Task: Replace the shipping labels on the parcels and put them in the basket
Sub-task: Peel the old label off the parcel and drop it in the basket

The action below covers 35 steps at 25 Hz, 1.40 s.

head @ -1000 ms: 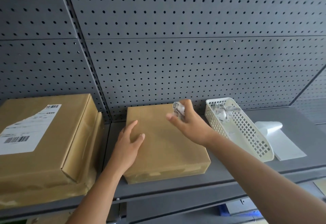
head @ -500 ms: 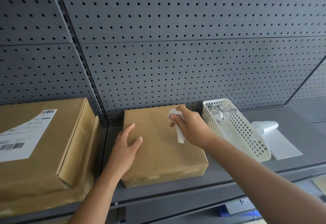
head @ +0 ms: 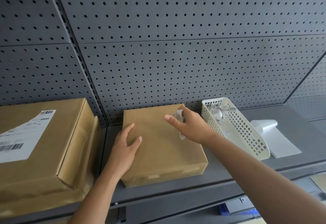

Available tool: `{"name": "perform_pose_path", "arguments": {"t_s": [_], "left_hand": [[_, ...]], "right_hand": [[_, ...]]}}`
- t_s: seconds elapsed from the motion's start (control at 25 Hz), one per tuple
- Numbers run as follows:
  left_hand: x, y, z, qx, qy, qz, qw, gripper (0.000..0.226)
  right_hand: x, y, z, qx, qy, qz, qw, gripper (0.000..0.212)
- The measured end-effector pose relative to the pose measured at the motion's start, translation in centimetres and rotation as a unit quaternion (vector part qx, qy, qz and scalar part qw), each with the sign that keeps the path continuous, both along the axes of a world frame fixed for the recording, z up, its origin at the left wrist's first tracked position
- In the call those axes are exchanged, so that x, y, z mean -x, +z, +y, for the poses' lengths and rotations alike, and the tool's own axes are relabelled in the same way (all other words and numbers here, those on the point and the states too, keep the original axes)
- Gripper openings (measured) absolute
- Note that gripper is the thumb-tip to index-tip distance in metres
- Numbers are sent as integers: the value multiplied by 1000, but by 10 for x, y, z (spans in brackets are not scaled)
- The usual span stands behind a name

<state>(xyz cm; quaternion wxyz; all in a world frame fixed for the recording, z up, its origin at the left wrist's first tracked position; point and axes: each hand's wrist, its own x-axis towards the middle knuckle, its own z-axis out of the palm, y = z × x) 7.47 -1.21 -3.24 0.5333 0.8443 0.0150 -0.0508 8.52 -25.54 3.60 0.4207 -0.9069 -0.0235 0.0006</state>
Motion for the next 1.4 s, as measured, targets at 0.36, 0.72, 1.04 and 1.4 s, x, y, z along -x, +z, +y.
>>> {"name": "perform_pose_path", "arguments": {"t_s": [0.36,0.72,1.04,1.4], "left_hand": [[1,2,0,7,-1,0,1000,53],[1,1,0,7,0,2,1000,53],[0,1,0,8,-3,5,1000,50],[2,4,-3,-14,-7,-4,1000,47]], "right_hand": [[-6,-7,-6,-102,53,-2,993,7],[-4,-10,-7,64,23,-84,994,6],[1,-7,-31,-49,-65,-64,995,31],[3,-3,-79,-161,-99,-11,982,28]]}}
